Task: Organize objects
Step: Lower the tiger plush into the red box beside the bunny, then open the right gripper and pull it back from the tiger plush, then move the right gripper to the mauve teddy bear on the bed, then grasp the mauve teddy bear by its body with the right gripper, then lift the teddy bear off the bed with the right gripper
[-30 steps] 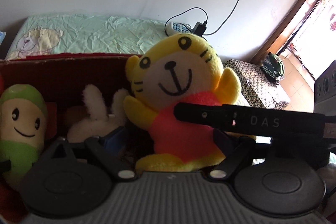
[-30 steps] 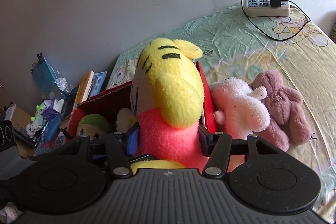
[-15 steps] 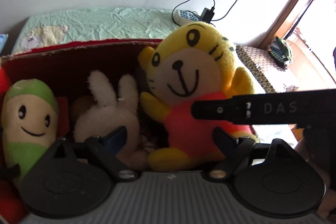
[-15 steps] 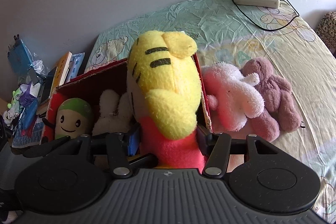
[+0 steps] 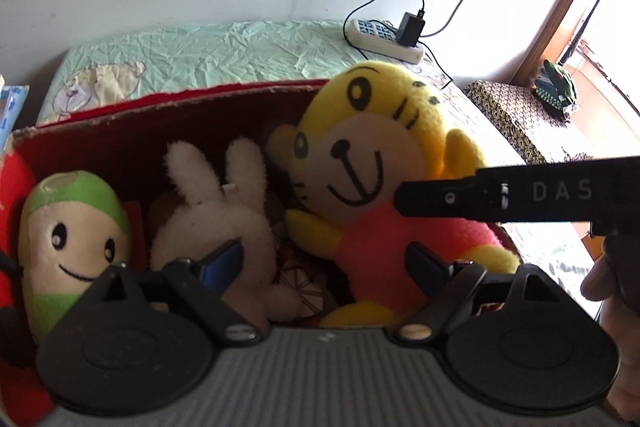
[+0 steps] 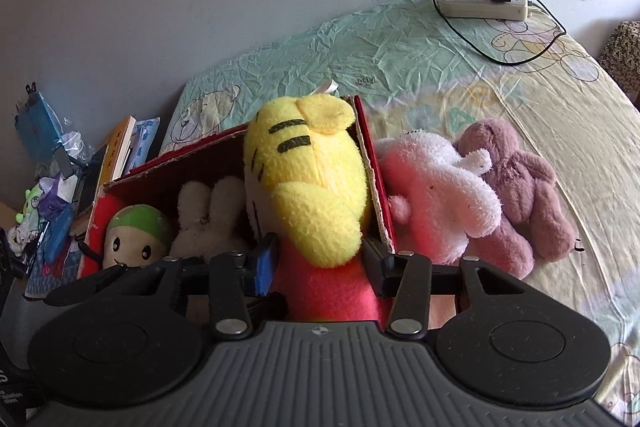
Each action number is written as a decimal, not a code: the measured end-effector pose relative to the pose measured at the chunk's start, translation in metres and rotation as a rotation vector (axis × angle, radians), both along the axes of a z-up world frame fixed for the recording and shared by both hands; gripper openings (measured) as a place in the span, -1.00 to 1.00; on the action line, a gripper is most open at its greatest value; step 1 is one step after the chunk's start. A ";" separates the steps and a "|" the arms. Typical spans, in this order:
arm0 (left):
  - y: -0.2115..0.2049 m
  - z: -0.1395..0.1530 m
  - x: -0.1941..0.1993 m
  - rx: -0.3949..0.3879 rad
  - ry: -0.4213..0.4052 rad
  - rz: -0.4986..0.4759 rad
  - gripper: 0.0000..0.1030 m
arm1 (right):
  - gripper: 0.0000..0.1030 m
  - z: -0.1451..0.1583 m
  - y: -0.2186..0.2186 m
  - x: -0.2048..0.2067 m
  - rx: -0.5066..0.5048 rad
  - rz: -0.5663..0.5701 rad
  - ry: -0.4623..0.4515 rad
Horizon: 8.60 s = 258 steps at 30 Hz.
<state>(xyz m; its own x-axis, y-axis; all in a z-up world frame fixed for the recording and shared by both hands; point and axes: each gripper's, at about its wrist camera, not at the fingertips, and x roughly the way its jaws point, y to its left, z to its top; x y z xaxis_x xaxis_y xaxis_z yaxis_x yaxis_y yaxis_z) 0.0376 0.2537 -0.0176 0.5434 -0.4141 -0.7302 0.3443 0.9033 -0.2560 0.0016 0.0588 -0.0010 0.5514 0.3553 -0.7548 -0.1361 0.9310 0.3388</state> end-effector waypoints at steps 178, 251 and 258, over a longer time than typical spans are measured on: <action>-0.262 -0.075 -0.028 0.406 0.123 0.208 0.69 | -0.17 -0.094 -0.254 0.028 0.337 0.104 0.104; -0.293 -0.072 0.013 -0.027 0.275 -0.062 0.69 | -0.12 -0.136 -0.325 0.028 0.531 -0.007 0.279; -0.302 -0.072 0.013 0.048 0.267 -0.051 0.69 | -0.14 -0.132 -0.315 0.024 0.491 0.016 0.262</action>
<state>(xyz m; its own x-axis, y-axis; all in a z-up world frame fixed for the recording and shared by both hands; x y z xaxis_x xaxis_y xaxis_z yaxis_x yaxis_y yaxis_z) 0.0505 -0.0481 -0.0897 0.3086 -0.3978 -0.8640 0.3160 0.8996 -0.3013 0.0258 -0.2564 -0.1332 0.3591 0.7065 -0.6098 -0.0020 0.6539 0.7566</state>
